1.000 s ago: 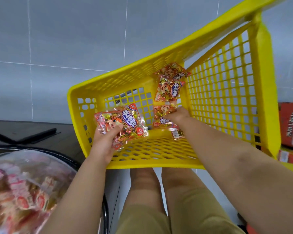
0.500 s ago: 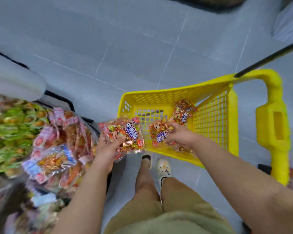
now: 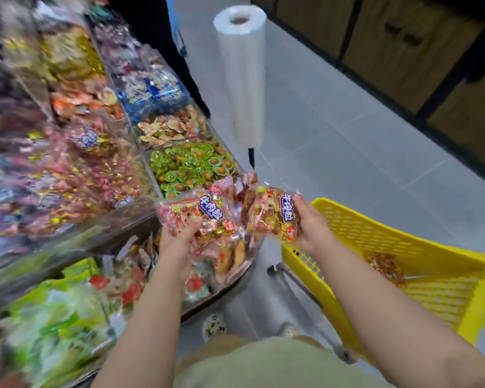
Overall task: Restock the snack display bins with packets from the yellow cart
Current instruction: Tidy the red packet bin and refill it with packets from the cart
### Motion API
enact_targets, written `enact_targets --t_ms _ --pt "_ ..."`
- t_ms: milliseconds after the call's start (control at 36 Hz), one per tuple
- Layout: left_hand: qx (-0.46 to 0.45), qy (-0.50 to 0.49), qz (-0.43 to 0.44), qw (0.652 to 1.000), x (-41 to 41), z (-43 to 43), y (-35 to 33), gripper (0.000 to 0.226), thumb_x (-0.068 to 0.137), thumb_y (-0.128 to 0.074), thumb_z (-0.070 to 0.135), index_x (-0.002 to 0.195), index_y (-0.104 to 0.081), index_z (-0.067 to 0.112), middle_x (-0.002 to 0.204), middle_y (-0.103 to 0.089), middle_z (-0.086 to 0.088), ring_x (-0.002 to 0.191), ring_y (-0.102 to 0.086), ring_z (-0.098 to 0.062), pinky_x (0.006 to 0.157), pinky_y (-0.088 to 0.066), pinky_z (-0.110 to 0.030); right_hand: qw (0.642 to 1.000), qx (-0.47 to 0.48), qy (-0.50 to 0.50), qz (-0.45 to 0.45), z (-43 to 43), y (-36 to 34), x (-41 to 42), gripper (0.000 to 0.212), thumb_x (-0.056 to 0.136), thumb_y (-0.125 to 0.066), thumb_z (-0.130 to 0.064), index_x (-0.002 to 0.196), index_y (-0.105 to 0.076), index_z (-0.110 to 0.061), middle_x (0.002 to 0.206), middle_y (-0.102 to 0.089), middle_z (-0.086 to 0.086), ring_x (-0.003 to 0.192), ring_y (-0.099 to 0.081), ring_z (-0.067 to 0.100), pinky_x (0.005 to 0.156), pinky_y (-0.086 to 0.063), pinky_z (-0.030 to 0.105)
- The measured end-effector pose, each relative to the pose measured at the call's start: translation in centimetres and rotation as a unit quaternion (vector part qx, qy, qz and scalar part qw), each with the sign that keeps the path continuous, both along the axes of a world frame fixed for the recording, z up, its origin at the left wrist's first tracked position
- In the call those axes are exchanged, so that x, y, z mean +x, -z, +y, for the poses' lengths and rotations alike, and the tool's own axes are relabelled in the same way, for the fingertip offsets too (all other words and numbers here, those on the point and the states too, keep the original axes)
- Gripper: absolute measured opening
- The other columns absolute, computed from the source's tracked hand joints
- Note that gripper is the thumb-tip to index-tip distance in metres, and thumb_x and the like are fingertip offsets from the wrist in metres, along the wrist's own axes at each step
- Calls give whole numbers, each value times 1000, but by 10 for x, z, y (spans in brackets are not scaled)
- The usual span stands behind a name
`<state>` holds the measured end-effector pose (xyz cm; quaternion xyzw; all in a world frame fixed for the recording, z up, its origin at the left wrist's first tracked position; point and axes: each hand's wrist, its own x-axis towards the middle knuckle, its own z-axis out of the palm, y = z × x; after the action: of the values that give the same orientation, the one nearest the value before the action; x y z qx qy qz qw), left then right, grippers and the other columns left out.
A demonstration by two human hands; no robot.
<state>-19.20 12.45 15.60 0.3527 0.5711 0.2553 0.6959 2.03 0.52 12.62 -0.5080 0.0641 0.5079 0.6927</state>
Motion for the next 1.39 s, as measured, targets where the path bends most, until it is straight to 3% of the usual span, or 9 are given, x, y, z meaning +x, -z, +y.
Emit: enact_targets --t_ms 167,333,444,556,611,722,861,1111,1389 --pt "44 -59 -91 993 -60 49 -22 101 59 -79 25 148 -32 21 135 -57 -13 119 -58 -32 96 -47 -50 982 12 -148 120 69 -14 -64 44 100 -34 -37 95 -70 -13 77 -73 10 63 -70 23 49 -57 38" --pt "102 -83 -113 985 -135 106 -42 74 76 -71 13 143 -39 19 129 -61 -12 116 -60 -32 90 -52 -54 966 -14 -255 42 126 -32 -128 10 87 -56 -20 94 -60 -15 68 -72 -1 58 -68 11 53 -55 22" --pt "137 -100 -142 975 -183 137 -58 89 66 -74 18 145 -35 18 137 -55 -12 124 -54 -32 102 -42 -58 958 6 -282 55 166 -43 -162 22 71 -63 -19 91 -63 -9 77 -73 7 66 -70 18 62 -57 33" --pt "172 -112 -130 970 -222 165 -68 70 69 -73 18 132 -44 16 114 -64 -5 116 -58 -34 89 -51 -54 955 -10 -291 -48 202 -65 -180 16 82 -63 -12 97 -59 -15 88 -73 7 67 -70 16 55 -58 32" --pt "180 -134 -129 966 -237 178 -71 66 64 -76 20 124 -47 21 111 -65 -3 117 -58 -34 92 -48 -60 940 -70 -294 -155 220 -76 -184 50 77 -73 -19 123 -52 -19 101 -68 4 74 -67 10 58 -55 27" --pt "180 -182 -112 960 -254 197 -74 98 56 -81 26 142 -37 16 133 -57 -9 122 -55 -31 103 -40 -60 852 -102 -312 -408 265 -94 -190 61 74 -78 -30 128 -54 -14 92 -65 -9 58 -56 -4 50 -42 13" --pt "160 -201 -106 961 -261 214 -68 110 49 -84 33 145 -32 18 137 -54 -8 121 -56 -28 102 -42 -57 710 -118 -327 -613 334 -114 -183 51 74 -77 -27 121 -62 -12 117 -65 4 103 -59 16 83 -43 25" --pt "142 -185 -98 967 -231 241 -69 112 49 -83 36 147 -31 16 140 -52 -7 124 -53 -26 106 -39 -56 339 -139 -512 -777 432 -115 -176 50 80 -70 -37 124 -60 -16 120 -62 10 108 -56 28 87 -47 32" --pt "125 -200 -74 969 -208 272 -60 71 54 -82 30 118 -52 27 124 -63 -2 115 -60 -26 102 -43 -56 168 -126 -523 -826 492 -78 -169 38 84 -62 -40 121 -58 -29 130 -53 3 122 -43 27 93 -41 38"
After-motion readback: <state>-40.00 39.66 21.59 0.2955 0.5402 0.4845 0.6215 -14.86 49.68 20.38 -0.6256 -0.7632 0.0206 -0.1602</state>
